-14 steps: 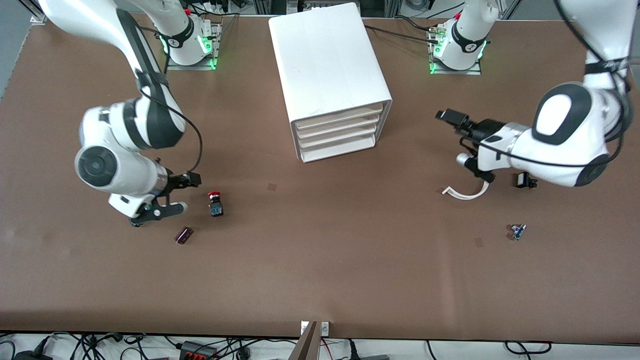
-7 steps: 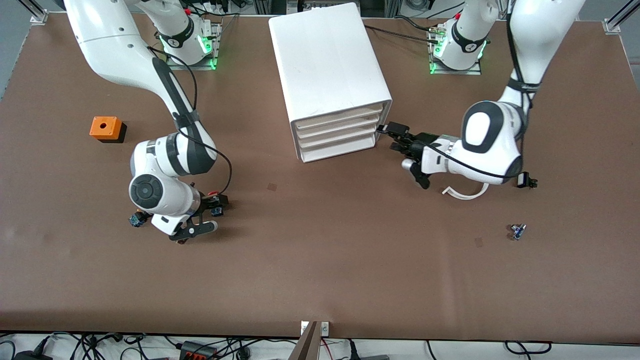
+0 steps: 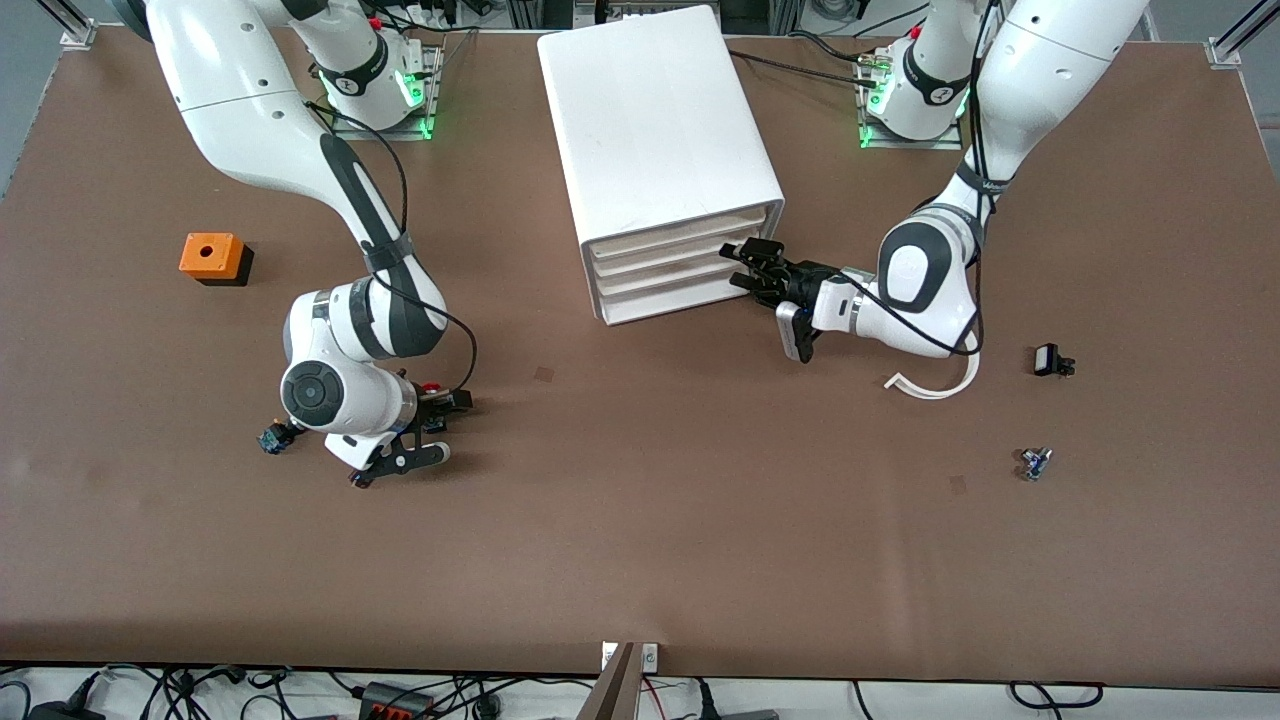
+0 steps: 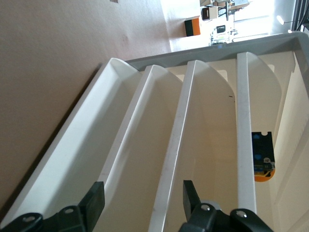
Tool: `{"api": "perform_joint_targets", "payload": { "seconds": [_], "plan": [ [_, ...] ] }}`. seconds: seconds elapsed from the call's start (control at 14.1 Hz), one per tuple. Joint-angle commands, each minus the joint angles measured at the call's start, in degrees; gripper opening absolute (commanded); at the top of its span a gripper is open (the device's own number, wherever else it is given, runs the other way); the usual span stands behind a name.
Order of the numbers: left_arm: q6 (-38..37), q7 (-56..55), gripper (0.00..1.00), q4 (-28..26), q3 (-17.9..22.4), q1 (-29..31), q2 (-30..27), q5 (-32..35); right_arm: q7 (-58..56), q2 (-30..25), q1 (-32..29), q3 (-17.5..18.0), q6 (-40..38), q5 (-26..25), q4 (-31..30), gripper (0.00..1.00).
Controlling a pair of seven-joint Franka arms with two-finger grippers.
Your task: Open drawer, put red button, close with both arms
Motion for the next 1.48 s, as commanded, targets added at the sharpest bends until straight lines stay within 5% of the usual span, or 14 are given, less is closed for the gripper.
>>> {"api": "perform_joint_targets", "payload": {
  "seconds": [0.0, 0.21, 0.71, 0.92, 1.2, 1.27, 1.34, 1.41],
  "plan": [
    [0.6, 2.0, 0.59, -0.8, -2.4, 0.8, -0.7, -2.1, -2.2, 1.2, -0.1, 0.1, -0.2, 0.9, 1.2, 1.0],
    [0.6, 4.4, 0.46, -0.9, -2.4, 0.8, 1.5, -2.3, -3.9, 1.2, -0.5, 0.1, -0.3, 0.7, 1.0, 1.0],
    [0.4, 4.9, 0.04, 0.9, -2.4, 1.2, 2.1, -2.2, -4.6, 0.9, -0.2, 0.0, -0.2, 0.5, 1.4, 0.12],
    [0.8, 4.4, 0.03, 6.9, -1.4, 1.4, 5.7, -1.7, -4.9, 0.5, -0.1, -0.1, -0.9, 0.4, 4.4, 0.0],
    [0.7, 4.3, 0.09, 13.5, 1.5, 1.4, 10.1, -1.5, -4.7, -1.8, 0.2, 0.0, -4.6, 0.5, 9.5, 0.0],
    [0.7, 4.3, 0.13, 14.4, 2.1, 1.3, 10.5, -1.5, -4.7, -2.1, 0.5, 0.1, -6.1, 0.6, 11.6, 0.0],
    [0.8, 4.5, 0.38, 14.7, 2.3, 1.3, 10.8, -1.4, -4.7, -2.2, 0.9, 0.1, -8.3, 0.5, 13.8, 0.0],
    [0.9, 5.4, 0.99, 14.8, 2.4, 1.4, 10.5, -1.0, -4.6, -2.2, 1.6, 0.1, -11.1, 0.6, 16.5, 0.0]
  ]
}}
